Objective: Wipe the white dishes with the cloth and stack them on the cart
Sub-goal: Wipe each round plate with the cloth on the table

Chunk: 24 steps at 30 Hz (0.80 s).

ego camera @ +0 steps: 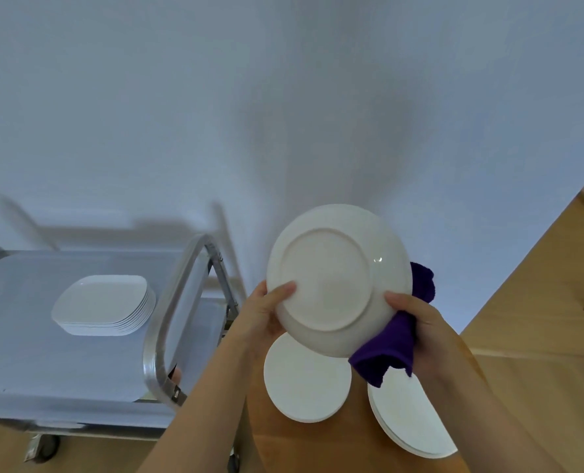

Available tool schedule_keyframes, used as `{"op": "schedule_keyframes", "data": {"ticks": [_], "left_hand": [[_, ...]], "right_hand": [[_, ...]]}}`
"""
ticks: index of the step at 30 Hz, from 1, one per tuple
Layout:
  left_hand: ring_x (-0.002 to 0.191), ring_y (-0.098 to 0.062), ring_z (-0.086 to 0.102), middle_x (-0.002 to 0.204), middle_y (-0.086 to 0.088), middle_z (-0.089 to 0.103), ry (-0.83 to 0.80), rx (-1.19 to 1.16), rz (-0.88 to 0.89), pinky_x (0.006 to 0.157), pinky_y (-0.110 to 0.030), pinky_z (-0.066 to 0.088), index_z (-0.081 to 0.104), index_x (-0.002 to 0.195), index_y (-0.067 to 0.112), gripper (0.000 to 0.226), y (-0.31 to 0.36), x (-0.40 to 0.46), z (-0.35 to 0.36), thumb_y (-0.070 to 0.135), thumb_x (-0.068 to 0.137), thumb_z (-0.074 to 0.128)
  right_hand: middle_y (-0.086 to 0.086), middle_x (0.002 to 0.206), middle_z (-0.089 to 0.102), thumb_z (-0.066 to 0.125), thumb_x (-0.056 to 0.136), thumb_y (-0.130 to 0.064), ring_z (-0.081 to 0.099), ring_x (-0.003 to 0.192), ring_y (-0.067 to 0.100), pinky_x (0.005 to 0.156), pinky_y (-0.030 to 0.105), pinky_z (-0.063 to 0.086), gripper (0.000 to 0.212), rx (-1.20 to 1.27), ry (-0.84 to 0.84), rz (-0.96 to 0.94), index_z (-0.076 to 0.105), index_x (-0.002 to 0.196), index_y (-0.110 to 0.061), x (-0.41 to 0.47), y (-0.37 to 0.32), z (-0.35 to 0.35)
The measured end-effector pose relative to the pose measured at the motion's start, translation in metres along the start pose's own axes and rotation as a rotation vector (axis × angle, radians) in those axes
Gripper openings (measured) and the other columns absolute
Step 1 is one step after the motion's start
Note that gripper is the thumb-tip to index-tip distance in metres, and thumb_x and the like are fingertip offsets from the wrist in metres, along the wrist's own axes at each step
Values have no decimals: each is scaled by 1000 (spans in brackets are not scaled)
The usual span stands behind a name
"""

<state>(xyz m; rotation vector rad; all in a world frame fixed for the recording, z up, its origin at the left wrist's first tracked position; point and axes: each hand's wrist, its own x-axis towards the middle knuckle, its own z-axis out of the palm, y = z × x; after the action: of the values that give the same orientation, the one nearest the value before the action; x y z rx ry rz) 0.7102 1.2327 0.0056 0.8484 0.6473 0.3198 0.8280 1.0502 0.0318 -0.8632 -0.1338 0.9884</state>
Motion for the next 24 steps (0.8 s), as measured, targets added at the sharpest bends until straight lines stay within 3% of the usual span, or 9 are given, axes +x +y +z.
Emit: {"op": "schedule_keyframes", "data": {"ticks": [5, 8, 10, 12, 13, 15, 17, 20, 24], "left_hand": [[82, -25, 72, 98, -12, 74, 45, -59, 85, 59, -32, 57, 65, 111, 7, 52, 1, -3, 2, 8, 59, 73], [76, -20, 73, 91, -6, 76, 124, 28, 208, 55, -30, 57, 65, 104, 12, 54, 8, -12, 8, 0, 54, 82], [73, -14, 72, 87, 2, 75, 231, 188, 310, 54, -28, 56, 64, 100, 19, 54, 14, -17, 12, 3, 53, 86], [73, -7, 68, 84, 9, 71, 336, 465, 401, 56, -25, 53, 60, 91, 29, 50, 22, -21, 16, 12, 55, 89], [74, -1, 62, 84, 13, 66, 372, 620, 437, 56, -21, 48, 55, 86, 33, 48, 26, -21, 19, 17, 56, 89], [74, 4, 53, 83, 18, 57, 379, 874, 491, 55, -16, 39, 47, 80, 37, 47, 29, -21, 26, 22, 60, 86], [72, 3, 51, 79, 17, 54, 341, 1026, 513, 53, -16, 35, 44, 76, 35, 45, 28, -20, 35, 24, 61, 85], [65, -1, 53, 70, 14, 56, 294, 1161, 525, 50, -19, 35, 43, 71, 32, 38, 22, -18, 46, 29, 63, 80], [60, -2, 54, 64, 14, 56, 190, 1292, 592, 48, -11, 35, 42, 71, 33, 29, 21, -22, 47, 25, 72, 70]], "right_hand": [[10, 79, 73, 73, 60, -13, 70, 64, 27, 49, 38, 55, 30, 15, 111, 26, 70, 90, -16, 3, 10, -14], [12, 88, 72, 80, 57, -25, 69, 76, 31, 63, 44, 56, 49, -155, 240, 58, 65, 102, -15, 8, 14, -24], [12, 90, 69, 79, 61, -39, 66, 80, 30, 66, 40, 55, 56, -351, 452, -12, 58, 107, -14, 15, 12, -31], [6, 87, 65, 69, 77, -45, 64, 79, 25, 58, 31, 50, 46, -468, 669, -189, 55, 110, -15, 21, 4, -32], [1, 84, 64, 66, 82, -42, 64, 78, 22, 52, 26, 48, 38, -474, 676, -301, 56, 110, -17, 23, 0, -28], [-9, 85, 64, 65, 86, -34, 64, 81, 14, 47, 17, 47, 23, -521, 563, -474, 60, 107, -26, 27, -6, -9], [-12, 102, 65, 65, 86, -27, 63, 91, 3, 61, 14, 50, 30, -637, 359, -614, 58, 115, -30, 29, -5, 22], [0, 131, 53, 59, 84, -22, 51, 118, 14, 98, 34, 42, 46, -993, 145, -904, 47, 128, -31, 32, 3, 62], [8, 132, 52, 51, 81, -33, 47, 121, 29, 100, 53, 34, 47, -1567, 82, -1074, 60, 124, -18, 43, 4, 78]]}}
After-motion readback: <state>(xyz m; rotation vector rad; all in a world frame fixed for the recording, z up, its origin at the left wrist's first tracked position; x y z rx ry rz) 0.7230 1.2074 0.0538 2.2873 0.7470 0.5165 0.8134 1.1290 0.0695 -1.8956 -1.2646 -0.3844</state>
